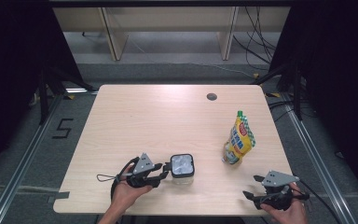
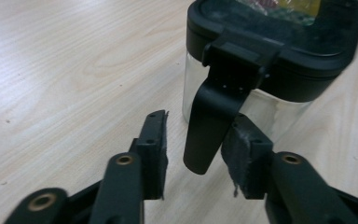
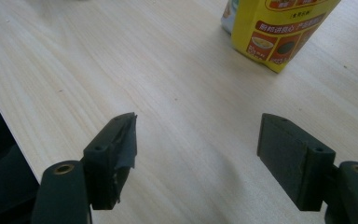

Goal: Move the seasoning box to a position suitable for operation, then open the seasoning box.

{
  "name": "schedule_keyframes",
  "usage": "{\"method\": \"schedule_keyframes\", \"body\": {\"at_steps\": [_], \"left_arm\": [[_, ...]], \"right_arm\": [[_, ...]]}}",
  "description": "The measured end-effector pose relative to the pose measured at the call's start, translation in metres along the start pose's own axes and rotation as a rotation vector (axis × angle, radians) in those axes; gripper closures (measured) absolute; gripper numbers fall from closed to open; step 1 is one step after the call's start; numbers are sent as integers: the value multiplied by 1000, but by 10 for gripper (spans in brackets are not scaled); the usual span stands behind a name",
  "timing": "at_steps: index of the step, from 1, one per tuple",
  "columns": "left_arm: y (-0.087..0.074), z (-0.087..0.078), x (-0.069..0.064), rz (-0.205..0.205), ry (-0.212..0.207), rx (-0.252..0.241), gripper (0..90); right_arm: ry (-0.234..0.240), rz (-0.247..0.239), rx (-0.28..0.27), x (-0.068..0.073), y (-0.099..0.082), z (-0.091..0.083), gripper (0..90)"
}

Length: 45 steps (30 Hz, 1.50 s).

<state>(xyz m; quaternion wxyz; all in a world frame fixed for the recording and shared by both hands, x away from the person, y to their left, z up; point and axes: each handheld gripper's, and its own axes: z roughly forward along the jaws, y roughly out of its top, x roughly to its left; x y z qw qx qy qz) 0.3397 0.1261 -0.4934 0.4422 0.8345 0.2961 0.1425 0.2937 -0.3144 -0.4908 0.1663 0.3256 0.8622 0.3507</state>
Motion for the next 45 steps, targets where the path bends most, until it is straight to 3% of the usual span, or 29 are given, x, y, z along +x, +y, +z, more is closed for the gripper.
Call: {"method": "schedule_keyframes", "body": {"at_steps": [4, 6, 9, 13, 16, 18, 19, 22, 24, 26, 28, 34, 37, 38, 40, 41, 45], "left_arm": [[-3, -11, -3, -25, -5, 17, 478], [-2, -19, -1, 18, -15, 32, 434], [1, -25, -4, -7, -26, 11, 419], [5, -32, -5, -37, -21, -16, 415], [10, -38, -4, -34, -9, -36, 409], [12, -41, -1, -39, 0, -45, 436], [14, -43, -2, -69, 2, -68, 450], [16, -45, -2, -49, -3, -96, 523], [19, -47, -3, 6, 28, -129, 680], [23, -46, -3, -11, 23, -160, 808], [25, -45, -4, -10, 27, -158, 854], [34, -29, -5, 10, 19, -130, 889], [35, -24, -7, -20, 4, -146, 890], [36, -22, -9, -9, -1, -141, 890], [36, -21, -9, 11, -5, -130, 890], [36, -20, -9, 4, -9, -132, 890], [36, -18, -10, 2, -12, -135, 889]], "right_arm": [[7, -3, -4, 0, 1, 1, 310], [18, -4, 1, 1, 2, 2, 331], [22, -28, -8, 1, 3, 3, 331], [21, -23, -11, 2, 4, 2, 332], [25, -22, -12, 2, 5, 3, 331], [37, -37, -29, 4, 5, 3, 328], [39, -43, -45, 5, 6, 2, 328], [48, -40, -50, 5, 6, 2, 328], [45, -36, -45, 6, 6, 3, 329], [50, -43, -47, 6, 6, 3, 353], [50, -46, -45, 6, 7, 3, 355], [49, -56, -37, 6, 6, 3, 376], [47, -56, -37, 6, 6, 3, 376], [47, -55, -37, 6, 7, 4, 376], [51, -31, -29, 8, 6, 3, 375], [46, -52, -37, 6, 7, 4, 374], [46, -51, -38, 6, 7, 4, 373]]}}
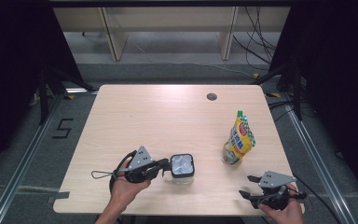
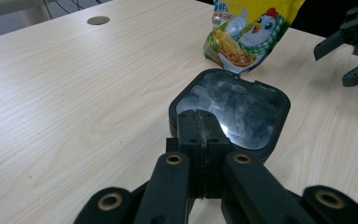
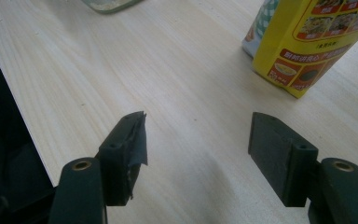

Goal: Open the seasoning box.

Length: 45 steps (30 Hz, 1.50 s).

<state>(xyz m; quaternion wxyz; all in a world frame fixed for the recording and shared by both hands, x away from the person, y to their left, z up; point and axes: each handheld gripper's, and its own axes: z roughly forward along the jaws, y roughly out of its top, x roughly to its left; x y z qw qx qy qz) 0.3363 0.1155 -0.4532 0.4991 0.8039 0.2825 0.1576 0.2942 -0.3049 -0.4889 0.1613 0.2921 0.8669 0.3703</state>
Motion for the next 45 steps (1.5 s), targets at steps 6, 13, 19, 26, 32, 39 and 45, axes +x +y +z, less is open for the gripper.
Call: {"method": "schedule_keyframes", "body": {"at_steps": [6, 13, 19, 26, 32, 39, 45], "left_arm": [[0, 2, -1, -2, 10, 6, 889], [-1, 2, -1, 9, 13, -3, 889], [-4, 1, 0, -18, 21, -7, 889], [-6, 2, 0, -53, 17, -32, 889], [-8, 1, 2, -64, 16, -40, 889], [-11, 0, 2, -89, 17, -55, 889], [-13, 0, 5, -129, -5, -63, 889]], "right_arm": [[4, -8, -3, 0, 0, 0, 392], [10, -28, -14, 3, 1, -2, 478], [33, -82, -103, 14, 11, -5, 652], [47, -126, -204, 29, 30, -1, 744], [81, -159, -245, 39, 51, 13, 830], [99, -190, -255, 45, 73, 35, 869], [153, -127, -285, 38, 86, 56, 882]]}}
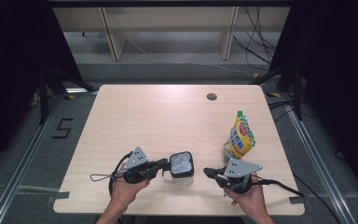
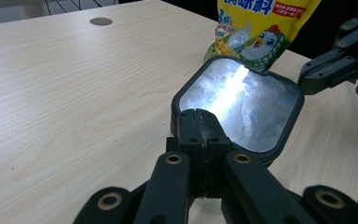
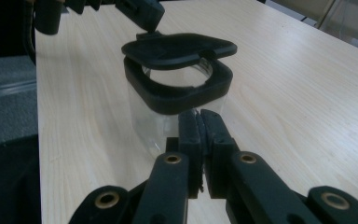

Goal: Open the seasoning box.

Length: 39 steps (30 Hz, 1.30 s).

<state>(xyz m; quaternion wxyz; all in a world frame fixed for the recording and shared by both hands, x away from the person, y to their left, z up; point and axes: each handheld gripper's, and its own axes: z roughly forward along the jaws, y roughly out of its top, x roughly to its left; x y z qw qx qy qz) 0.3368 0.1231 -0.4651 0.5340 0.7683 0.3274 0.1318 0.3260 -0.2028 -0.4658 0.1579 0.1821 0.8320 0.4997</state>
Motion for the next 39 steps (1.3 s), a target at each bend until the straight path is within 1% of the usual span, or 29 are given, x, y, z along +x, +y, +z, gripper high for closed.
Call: {"method": "schedule_keyframes", "body": {"at_steps": [2, 3, 4, 6, 7, 8, 12, 14, 15, 16, 17, 18, 20, 21, 22, 23, 25, 26, 27, 28, 29, 30, 31, 32, 34, 35, 36, 38, 39], "left_arm": [[0, 1, -1, 0, 3, 2, 889], [0, 1, -1, 0, 1, 0, 889], [0, 1, -1, 0, 2, -2, 889], [0, 0, -1, 2, 3, 2, 889], [1, 0, 0, 20, -2, 5, 888], [1, 0, -1, 13, 2, 4, 888], [0, 0, 0, 19, -9, -1, 885], [0, -1, 1, 18, -8, 11, 821], [0, -1, 1, 18, -8, 11, 750], [0, -4, 4, 36, -33, 13, 750], [-3, -9, 6, 39, -44, 11, 666], [-3, -9, 6, 39, -44, 11, 626], [-8, -14, 9, 74, -48, 28, 595], [-12, -15, 10, 76, -47, 34, 556], [-16, -17, 11, 76, -41, 47, 556], [-23, -13, 14, 114, -59, 64, 531], [-26, -10, 14, 105, -55, 73, 516], [-28, -6, 16, 118, -52, 85, 505], [-30, -2, 17, 120, -48, 97, 497], [-34, 6, 17, 90, -64, 92, 497], [-34, 6, 17, 90, -64, 92, 509], [-34, 12, 20, 124, -88, 86, 524], [-34, 12, 20, 124, -88, 86, 543], [-35, 14, 19, 97, -102, 76, 543], [-35, 18, 19, 125, -117, 67, 606], [-35, 18, 18, 112, -112, 70, 653], [-35, 18, 18, 121, -100, 69, 698], [-35, 18, 19, 125, -101, 69, 700], [-35, 18, 18, 129, -98, 69, 706]], "right_arm": [[0, -1, 7, -1, 2, 1, 883], [-16, -39, 22, 3, 7, 6, 883], [1, -51, 16, 3, 10, 9, 883], [4, -41, 22, 5, 13, 11, 883], [10, -59, 25, 6, 16, 14, 883], [-2, -64, 30, 7, 18, 18, 883], [14, -78, 28, 7, 23, 26, 882], [16, -67, 22, 8, 25, 28, 883], [16, -67, 22, 8, 25, 28, 883], [22, -77, 17, 8, 26, 28, 883], [27, -63, 17, 8, 28, 28, 882], [27, -63, 17, 8, 28, 28, 882], [34, -78, 11, 9, 30, 29, 882], [34, -79, 2, 11, 33, 30, 882], [34, -79, 2, 11, 33, 30, 882], [43, -75, -10, 11, 36, 30, 882], [42, -80, -14, 11, 37, 31, 882], [39, -84, -20, 11, 38, 32, 882], [37, -65, -29, 12, 39, 32, 882], [49, -83, -30, 12, 43, 34, 882], [49, -83, -30, 12, 43, 34, 882], [50, -73, -48, 14, 46, 37, 882], [50, -73, -48, 14, 46, 37, 882], [54, -74, -43, 14, 47, 37, 882], [59, -74, -55, 15, 50, 40, 882], [63, -80, -61, 16, 53, 41, 882], [73, -69, -83, 17, 56, 43, 882], [83, -67, -78, 18, 58, 44, 882], [92, -61, -91, 20, 62, 48, 882]]}}
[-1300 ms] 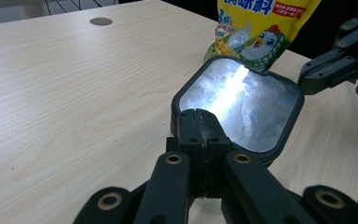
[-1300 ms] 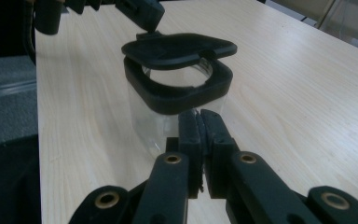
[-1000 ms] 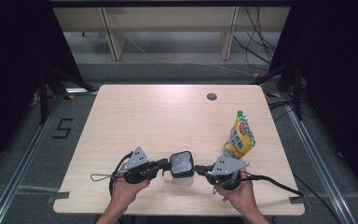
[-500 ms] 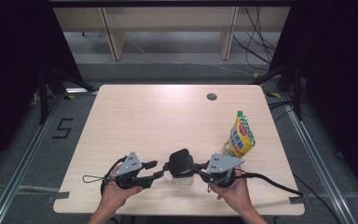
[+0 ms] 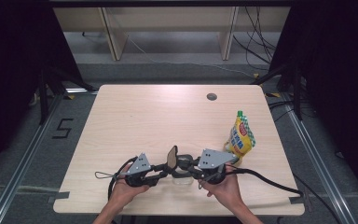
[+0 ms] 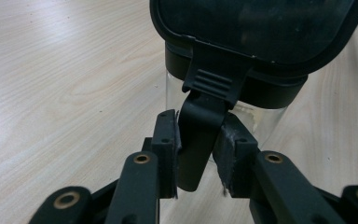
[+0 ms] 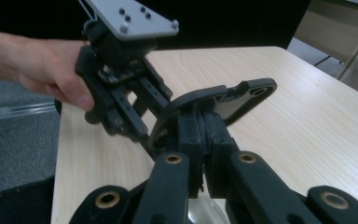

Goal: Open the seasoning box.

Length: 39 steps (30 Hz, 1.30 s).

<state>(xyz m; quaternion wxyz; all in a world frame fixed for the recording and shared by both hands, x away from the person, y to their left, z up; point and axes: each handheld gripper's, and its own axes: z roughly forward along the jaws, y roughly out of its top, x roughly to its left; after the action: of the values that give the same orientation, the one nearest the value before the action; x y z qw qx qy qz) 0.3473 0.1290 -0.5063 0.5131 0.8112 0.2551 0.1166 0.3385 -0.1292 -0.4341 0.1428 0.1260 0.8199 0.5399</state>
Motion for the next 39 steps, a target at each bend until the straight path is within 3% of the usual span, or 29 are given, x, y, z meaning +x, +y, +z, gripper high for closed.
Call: {"method": "schedule_keyframes", "body": {"at_steps": [2, 6, 8, 14, 16, 17, 19, 20, 23, 31, 33, 34, 36, 39], "left_arm": [[1, 0, 1, 29, -6, 5, 707], [1, 1, -1, 27, 7, 8, 711], [2, 1, -1, 33, 11, 12, 715], [3, 1, -4, 9, 25, 19, 718], [3, 1, -4, 21, 25, 15, 718], [4, 1, -3, 50, 29, 27, 717], [4, 1, -4, 46, 29, 24, 717], [3, 1, -5, 24, 35, 18, 717], [4, 2, -4, 40, 25, 21, 717], [3, -1, -3, 13, 21, 29, 689], [1, -3, -3, 0, 37, 31, 637], [0, -5, -2, 14, 29, 29, 617], [-2, -12, -2, -2, 37, 36, 534], [-5, -17, -3, -29, 42, 31, 505]], "right_arm": [[6, -2, -7, 0, 1, 1, 883], [33, 11, -16, 3, 7, 9, 882], [64, 53, -28, 3, 7, 14, 882], [71, 53, -40, 1, 8, 18, 882], [72, 31, -33, 3, 10, 20, 882], [70, 12, -25, 7, 13, 23, 882], [77, 1, -17, 8, 14, 24, 882], [72, 6, -22, 10, 14, 26, 882], [77, 2, -15, 9, 14, 27, 877], [18, -47, 21, 10, 10, 17, 807], [-3, -37, 29, 9, 6, 8, 789], [-7, -35, 24, 8, 4, 4, 780], [-45, -62, 40, 5, -4, -9, 742], [-56, -21, 42, 5, -9, -17, 721]]}}
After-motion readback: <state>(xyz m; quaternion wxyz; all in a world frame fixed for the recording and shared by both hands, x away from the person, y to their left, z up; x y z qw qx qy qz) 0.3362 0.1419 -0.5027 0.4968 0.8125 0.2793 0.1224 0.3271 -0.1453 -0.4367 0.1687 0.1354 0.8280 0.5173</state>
